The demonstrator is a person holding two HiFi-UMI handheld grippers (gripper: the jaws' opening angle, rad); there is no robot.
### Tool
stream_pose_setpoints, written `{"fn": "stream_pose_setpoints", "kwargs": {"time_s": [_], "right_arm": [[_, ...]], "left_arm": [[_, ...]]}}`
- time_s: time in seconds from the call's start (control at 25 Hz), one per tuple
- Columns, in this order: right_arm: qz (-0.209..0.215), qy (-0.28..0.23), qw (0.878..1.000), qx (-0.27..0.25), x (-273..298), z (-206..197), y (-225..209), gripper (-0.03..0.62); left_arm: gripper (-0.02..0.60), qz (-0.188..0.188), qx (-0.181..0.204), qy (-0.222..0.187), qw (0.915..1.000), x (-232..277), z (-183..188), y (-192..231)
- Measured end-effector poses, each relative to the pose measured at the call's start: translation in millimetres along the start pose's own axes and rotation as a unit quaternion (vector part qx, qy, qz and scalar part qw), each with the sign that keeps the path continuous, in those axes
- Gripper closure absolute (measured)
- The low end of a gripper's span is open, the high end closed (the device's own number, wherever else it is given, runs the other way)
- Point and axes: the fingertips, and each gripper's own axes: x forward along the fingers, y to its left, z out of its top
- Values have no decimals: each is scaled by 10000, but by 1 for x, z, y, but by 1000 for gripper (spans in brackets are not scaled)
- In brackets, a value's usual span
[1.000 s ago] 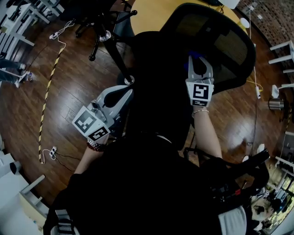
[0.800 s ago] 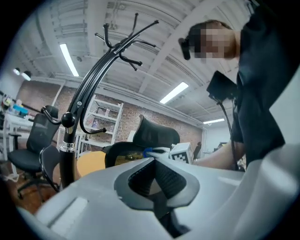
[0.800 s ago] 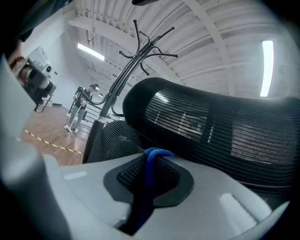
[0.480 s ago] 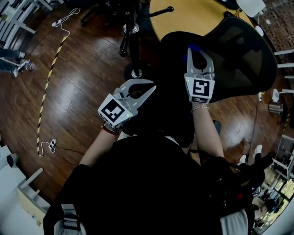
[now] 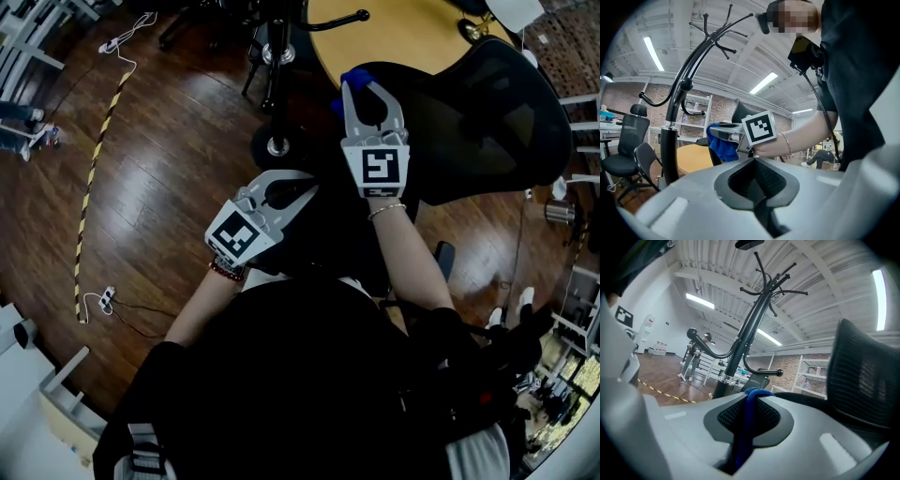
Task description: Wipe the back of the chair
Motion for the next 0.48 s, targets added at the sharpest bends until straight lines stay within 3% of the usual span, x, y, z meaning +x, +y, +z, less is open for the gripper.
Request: {"fn": "stream_pose_setpoints", "kwargs": {"time_s": [0.16,0.28,0.4,0.48], "right_arm": [[556,59,9979,339,23,10,43,560],[782,-184,9934,819,7,32,58,560],[828,-472,9923,792,-38,52,45,560],[617,-658,9936,687,-76,52,16,560]], "left_arm": [[577,150,-137,177,9996,-13,-11,4],[577,147,-62,329,9993,-15,-15,-4],[577,-109,-56,390,9992,-5,-14,-23],[577,-367,-119,433,9983,11,-16,-39]]}}
